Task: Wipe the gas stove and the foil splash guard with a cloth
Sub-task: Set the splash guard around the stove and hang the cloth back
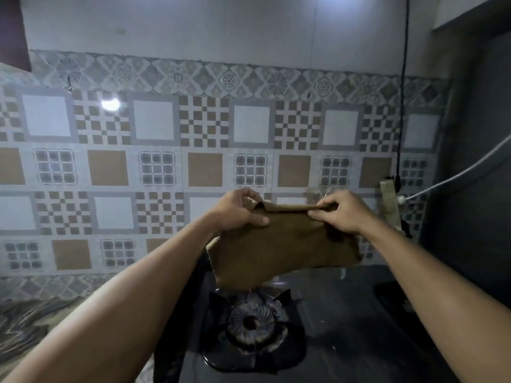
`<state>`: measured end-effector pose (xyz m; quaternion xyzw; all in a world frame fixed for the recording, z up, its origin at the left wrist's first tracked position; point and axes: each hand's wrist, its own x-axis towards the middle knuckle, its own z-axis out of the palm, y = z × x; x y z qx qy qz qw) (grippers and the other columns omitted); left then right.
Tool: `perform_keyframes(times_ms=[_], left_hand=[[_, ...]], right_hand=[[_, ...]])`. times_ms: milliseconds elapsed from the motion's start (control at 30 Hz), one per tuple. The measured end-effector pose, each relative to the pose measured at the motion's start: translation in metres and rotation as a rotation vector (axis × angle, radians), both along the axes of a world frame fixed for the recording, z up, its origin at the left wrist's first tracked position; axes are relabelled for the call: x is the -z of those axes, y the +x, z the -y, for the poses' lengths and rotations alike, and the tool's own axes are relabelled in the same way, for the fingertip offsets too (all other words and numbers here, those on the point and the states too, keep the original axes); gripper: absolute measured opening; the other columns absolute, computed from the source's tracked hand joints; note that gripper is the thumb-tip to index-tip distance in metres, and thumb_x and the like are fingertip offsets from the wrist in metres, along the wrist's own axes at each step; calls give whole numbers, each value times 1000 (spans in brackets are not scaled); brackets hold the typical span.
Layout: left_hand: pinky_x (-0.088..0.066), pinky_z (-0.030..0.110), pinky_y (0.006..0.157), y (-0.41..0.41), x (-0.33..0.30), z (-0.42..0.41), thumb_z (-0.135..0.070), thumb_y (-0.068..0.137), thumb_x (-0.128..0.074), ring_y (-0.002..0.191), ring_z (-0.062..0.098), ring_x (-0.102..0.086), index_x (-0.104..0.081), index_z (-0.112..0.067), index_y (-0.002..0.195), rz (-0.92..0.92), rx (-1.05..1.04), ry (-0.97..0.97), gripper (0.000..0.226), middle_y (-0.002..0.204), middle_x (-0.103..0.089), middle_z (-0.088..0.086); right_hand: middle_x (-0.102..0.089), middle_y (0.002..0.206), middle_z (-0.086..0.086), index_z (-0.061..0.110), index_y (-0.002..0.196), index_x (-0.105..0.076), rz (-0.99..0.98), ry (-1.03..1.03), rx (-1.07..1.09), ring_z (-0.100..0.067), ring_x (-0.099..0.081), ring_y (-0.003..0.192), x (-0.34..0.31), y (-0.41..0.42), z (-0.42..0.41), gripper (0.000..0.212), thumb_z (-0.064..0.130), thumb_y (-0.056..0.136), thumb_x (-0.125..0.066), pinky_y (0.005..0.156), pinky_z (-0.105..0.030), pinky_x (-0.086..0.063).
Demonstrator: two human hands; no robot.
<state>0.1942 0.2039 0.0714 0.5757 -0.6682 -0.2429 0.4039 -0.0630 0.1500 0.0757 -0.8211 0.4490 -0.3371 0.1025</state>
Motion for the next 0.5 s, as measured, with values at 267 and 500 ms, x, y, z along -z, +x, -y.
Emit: perform_keyframes(times_ms=[267,500], left_hand=[[-57,36,78,-26,-10,45,1,72,-75,85,21,-62,-66,-4,84,213,4,-85,16,86,-65,8],[-54,24,71,-42,-12,82,6,75,-71,83,16,-65,-62,-15,89,229,32,-50,26,92,-68,7]], right_hand=[[-68,117,-9,14,55,-57,161,-4,-33,-13,-63,105,3,-25,30,31,1,73,-78,86,-28,-53],[-65,83,-6,22,86,-51,102,54,-121,-17,-59,72,-2,-48,72,30,-5,79,-61,60,-27,-47]])
